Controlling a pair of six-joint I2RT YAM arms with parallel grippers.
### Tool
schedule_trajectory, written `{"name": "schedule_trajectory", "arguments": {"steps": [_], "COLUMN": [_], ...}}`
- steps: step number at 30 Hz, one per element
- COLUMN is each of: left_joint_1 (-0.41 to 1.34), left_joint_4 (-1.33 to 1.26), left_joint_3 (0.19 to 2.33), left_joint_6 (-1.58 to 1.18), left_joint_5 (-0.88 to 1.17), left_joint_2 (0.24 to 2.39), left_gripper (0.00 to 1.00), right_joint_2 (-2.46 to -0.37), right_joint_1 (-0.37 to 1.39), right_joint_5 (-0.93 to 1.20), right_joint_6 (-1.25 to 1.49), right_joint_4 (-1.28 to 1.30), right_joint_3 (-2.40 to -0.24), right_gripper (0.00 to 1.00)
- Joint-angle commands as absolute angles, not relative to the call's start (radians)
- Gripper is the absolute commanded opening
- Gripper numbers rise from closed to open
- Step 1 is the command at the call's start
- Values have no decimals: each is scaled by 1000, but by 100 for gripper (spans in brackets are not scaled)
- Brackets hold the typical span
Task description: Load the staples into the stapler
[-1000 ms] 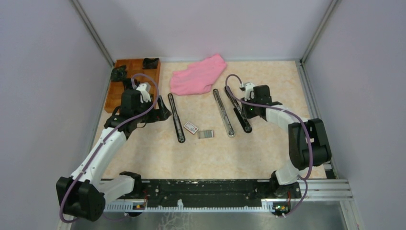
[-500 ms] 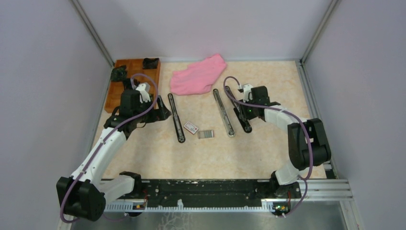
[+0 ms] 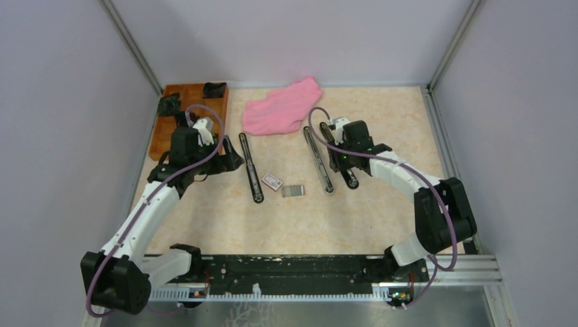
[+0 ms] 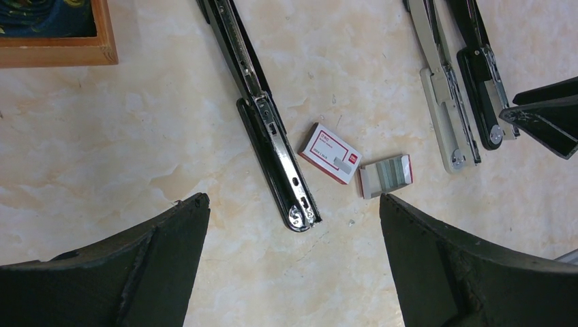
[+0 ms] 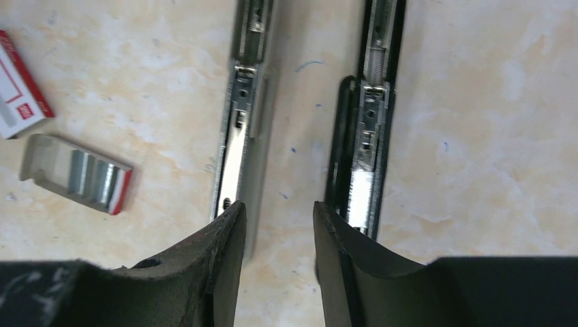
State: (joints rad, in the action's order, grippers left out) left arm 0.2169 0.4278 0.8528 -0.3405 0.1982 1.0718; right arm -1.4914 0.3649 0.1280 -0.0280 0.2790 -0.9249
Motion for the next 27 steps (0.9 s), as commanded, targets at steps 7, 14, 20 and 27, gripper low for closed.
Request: {"name": "schedule_trajectory", "arguments": {"steps": [7, 14, 20, 27], "left_joint_1": [206, 200, 195, 187], "left_joint_4": [403, 403, 403, 403], "left_joint_3": [836, 835, 832, 830], "left_joint_6": [-343, -343, -343, -343], "left_joint_5": [235, 229, 226, 223], "left_joint_2": [1057, 1049, 1043, 1034], "left_gripper": [99, 99, 99, 99], "right_joint_2": [-1498, -1573, -1670, -1780], "right_joint_1": [604, 730, 819, 872], "right_joint_5": [-111, -109, -122, -149], "right_joint_6": [233, 375, 426, 468], "right_joint_4": [419, 453, 502, 546], "right_joint_3": [-1084, -1157, -1243, -1310], "right_gripper": [41, 37, 35, 29]}}
